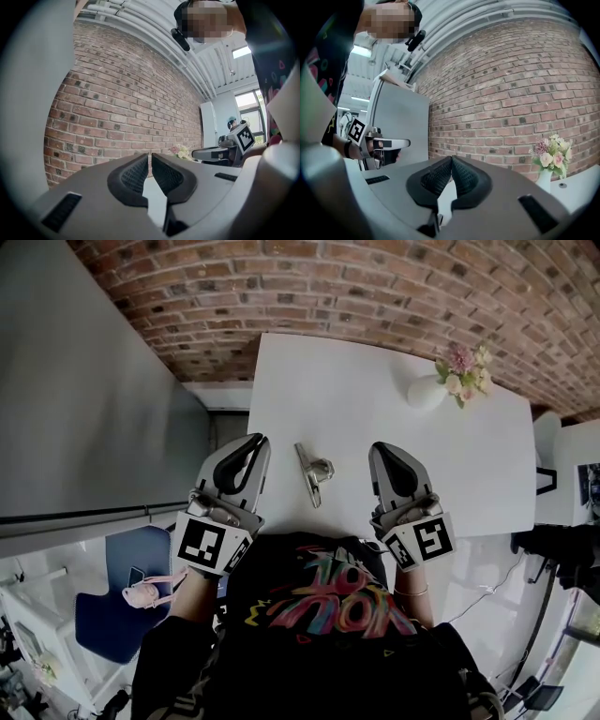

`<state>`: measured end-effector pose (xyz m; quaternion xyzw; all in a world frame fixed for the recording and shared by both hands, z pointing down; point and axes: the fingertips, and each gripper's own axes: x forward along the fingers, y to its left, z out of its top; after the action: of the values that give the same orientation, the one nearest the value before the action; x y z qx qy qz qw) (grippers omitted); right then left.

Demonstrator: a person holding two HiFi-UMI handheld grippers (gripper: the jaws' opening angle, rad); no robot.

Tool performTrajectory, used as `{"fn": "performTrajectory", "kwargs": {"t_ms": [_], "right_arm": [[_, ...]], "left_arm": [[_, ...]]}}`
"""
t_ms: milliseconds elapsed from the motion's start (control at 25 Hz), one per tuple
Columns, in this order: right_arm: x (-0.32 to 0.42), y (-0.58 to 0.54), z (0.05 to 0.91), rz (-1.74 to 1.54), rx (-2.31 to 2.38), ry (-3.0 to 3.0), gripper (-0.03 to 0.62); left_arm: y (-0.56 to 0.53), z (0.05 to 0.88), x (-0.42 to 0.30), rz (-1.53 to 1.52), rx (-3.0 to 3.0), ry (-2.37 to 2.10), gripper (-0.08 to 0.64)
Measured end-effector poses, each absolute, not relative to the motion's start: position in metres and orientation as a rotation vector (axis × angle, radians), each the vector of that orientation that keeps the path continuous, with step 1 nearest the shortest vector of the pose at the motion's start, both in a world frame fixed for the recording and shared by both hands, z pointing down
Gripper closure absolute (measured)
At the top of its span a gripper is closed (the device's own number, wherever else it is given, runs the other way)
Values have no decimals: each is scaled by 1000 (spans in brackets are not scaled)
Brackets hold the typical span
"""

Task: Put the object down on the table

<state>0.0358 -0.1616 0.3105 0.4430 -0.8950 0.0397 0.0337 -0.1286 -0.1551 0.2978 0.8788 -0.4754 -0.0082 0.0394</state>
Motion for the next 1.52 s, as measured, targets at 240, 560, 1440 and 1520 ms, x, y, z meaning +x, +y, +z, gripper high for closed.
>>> {"fn": "performTrajectory", "kwargs": {"t_ms": [240,560,1440,1520], "right_arm": [[39,-164,314,160,1364,-2759,574],[36,-164,312,194,1352,-2796,574],[37,-158,323,257,1339,-2789,574],[38,-158,324,271,1339,-2794,574]], "left_arm": [[-157,300,-128,-12,2689,-1456,520],[-157,301,-129,-8,2682,-1465,520],[-154,313,-125,31,2684,-1438,520],[-154,313,-124,31,2681,-1439,520]]}}
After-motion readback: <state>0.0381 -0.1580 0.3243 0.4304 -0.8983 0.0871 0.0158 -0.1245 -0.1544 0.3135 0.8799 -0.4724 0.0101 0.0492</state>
